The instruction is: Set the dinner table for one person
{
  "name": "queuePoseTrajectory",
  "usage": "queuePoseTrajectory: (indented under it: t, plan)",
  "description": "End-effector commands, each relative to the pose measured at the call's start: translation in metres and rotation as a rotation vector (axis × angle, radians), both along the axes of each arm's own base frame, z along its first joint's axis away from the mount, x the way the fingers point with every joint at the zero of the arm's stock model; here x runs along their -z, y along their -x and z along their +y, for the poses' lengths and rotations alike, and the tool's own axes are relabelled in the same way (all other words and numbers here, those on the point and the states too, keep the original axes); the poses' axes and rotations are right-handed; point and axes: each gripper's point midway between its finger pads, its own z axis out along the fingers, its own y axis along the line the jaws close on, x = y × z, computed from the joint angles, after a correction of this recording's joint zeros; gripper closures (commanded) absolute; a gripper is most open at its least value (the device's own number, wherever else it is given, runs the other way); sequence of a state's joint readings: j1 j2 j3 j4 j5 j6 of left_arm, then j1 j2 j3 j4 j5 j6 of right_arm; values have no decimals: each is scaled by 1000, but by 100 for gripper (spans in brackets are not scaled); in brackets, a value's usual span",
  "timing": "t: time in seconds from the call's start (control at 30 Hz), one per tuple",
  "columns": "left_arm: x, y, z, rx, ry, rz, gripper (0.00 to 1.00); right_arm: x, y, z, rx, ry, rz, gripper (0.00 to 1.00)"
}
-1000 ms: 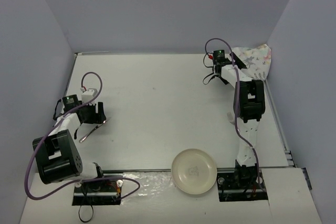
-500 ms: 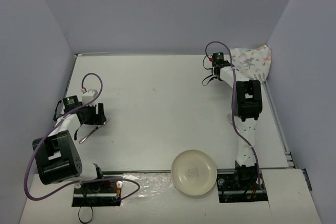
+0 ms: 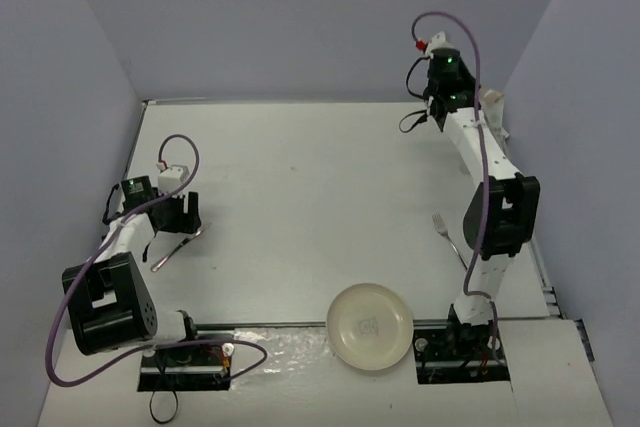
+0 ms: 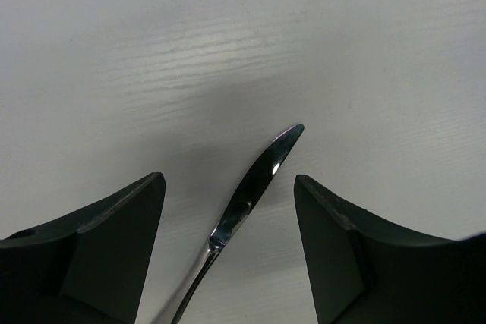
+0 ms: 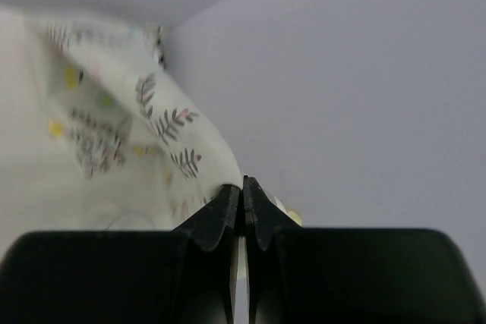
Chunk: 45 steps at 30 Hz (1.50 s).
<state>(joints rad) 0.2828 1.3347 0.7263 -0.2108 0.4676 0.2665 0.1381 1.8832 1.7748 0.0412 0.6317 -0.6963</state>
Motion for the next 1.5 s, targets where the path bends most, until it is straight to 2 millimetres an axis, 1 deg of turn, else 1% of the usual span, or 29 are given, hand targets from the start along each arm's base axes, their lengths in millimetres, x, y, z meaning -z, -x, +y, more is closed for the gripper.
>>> queuePoseTrajectory:
  t: [0.0,0.07,0.1,0.17,0.2,0.27,0.33,0.4,0.47,0.5,0.57,0.6,0.63,0.67,0.73,0.8,0.83,0.87,0.93,1.03,1.1,1.13,1.17,1.27,1.3,1.37,1.4,1.43,1.47]
  plan:
    - [-93,-33,6,58,-132,-226,34,-126,49,75,-264,-170,-328,100]
    - [-114,-36,3,72,-143,-247,34,-124,66,106,-383,-216,-283,100]
    - [-129,-39,3,72,-151,-273,34,-118,74,126,-488,-262,-243,100]
    - [-154,-37,1,73,-161,-316,34,-120,101,159,-694,-364,-200,100]
    - [-161,-35,-1,80,-164,-332,34,-115,112,165,-738,-388,-151,100]
    - [-177,-27,-4,87,-180,-367,34,-121,135,179,-850,-421,-114,100]
    - [-194,-15,-9,104,-198,-406,34,-131,164,193,-971,-474,-90,100]
    - [-199,-10,-11,114,-202,-417,33,-132,185,205,-1070,-512,-44,100]
    - [-208,-1,-16,125,-202,-433,33,-141,213,213,-1170,-546,-17,100]
    - [-211,5,-19,134,-191,-429,33,-150,233,223,-1267,-572,-4,100]
    - [-213,10,-23,137,-177,-432,33,-164,252,224,-1334,-583,-14,100]
    - [-214,11,-27,144,-158,-434,33,-168,254,223,-1332,-584,-23,100]
    - [-213,11,-29,150,-147,-433,33,-168,251,221,-1318,-580,-28,100]
    - [-212,11,-31,157,-136,-429,33,-162,243,218,-1284,-568,-21,100]
    - [-212,8,-36,173,-105,-426,32,-137,214,207,-1172,-560,3,100]
    - [-209,7,-48,219,-73,-415,30,-121,189,201,-1098,-561,-8,100]
    - [-208,6,-54,243,-67,-409,30,-108,181,198,-1071,-567,8,100]
    - [-207,6,-63,275,-67,-402,30,-87,172,199,-1050,-585,45,100]
    - [-196,6,-84,353,-79,-360,29,-66,162,204,-1057,-614,76,100]
    - [-177,7,-122,460,-140,-305,28,-51,156,213,-1077,-652,103,100]
    - [-167,1,-139,495,-172,-280,27,-44,155,217,-1084,-666,121,100]
    - [-164,2,-154,530,-156,-267,26,-42,155,217,-1085,-667,126,100]
    - [-163,2,-168,560,-140,-254,25,-40,155,218,-1084,-666,130,100]
    - [-158,-1,-199,628,-127,-204,21,-32,153,215,-1069,-650,142,100]
    - [-150,-4,-210,653,-142,-178,20,-29,152,214,-1063,-646,147,100]
    - [-145,-8,-229,687,-217,-177,20,-23,150,212,-1051,-648,158,100]
    - [-141,-6,-244,718,-244,-179,20,-21,149,210,-1045,-647,162,100]
    - [-132,-4,-259,747,-267,-167,20,-20,148,208,-1038,-645,163,100]
    - [-116,-6,-269,765,-294,-143,20,-18,146,206,-1029,-643,164,100]
